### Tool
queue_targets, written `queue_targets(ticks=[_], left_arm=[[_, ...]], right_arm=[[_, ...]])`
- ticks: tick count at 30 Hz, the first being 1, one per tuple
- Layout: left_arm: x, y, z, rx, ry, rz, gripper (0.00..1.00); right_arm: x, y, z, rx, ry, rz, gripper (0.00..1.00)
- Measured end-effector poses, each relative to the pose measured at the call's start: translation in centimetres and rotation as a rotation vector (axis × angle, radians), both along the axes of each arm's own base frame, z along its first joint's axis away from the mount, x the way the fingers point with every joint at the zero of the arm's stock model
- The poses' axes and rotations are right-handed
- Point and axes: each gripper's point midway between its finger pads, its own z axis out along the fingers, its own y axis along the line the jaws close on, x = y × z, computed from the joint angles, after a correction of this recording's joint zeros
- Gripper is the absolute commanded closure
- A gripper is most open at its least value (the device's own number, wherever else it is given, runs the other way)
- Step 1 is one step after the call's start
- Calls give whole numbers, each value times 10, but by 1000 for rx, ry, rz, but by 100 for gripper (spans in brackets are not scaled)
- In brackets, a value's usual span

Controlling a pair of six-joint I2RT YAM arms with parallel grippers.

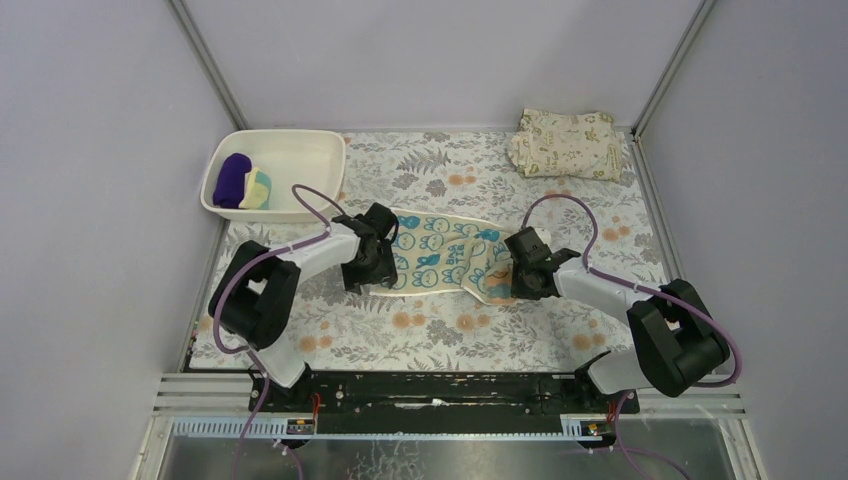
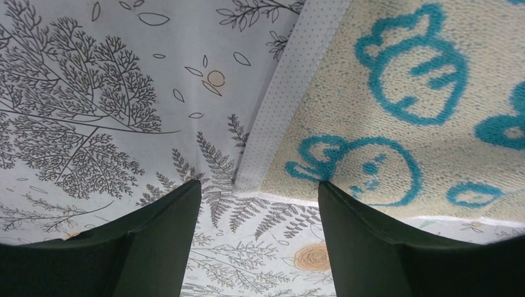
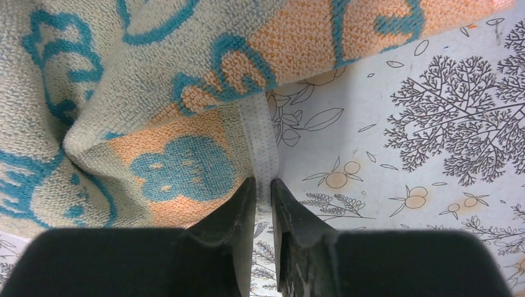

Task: Roll the towels
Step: Flatten out the towel at the center of the board.

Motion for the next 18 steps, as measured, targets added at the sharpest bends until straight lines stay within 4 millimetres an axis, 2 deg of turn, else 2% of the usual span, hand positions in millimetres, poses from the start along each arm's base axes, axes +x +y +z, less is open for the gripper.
queue_targets(ticks=[4,9,11,15,18], left_arm=[[-1,0,-7,8,22,-2,34],[-1,-3,-8,7,23,-8,48],[0,-4,-9,5,19,-10,57],[2,-8,-9,-5,13,-12,81],[5,-9,-9,-26,4,-1,97]], right_arm=[[0,0,0,5,-3,-3,80],[-1,0,1,12,-11,-10,86],[-2,0,1,14,-12,-14,89],[-5,-3,1,8,-6,-23,97],[-7,-10,2,-18,-1,-37,100]])
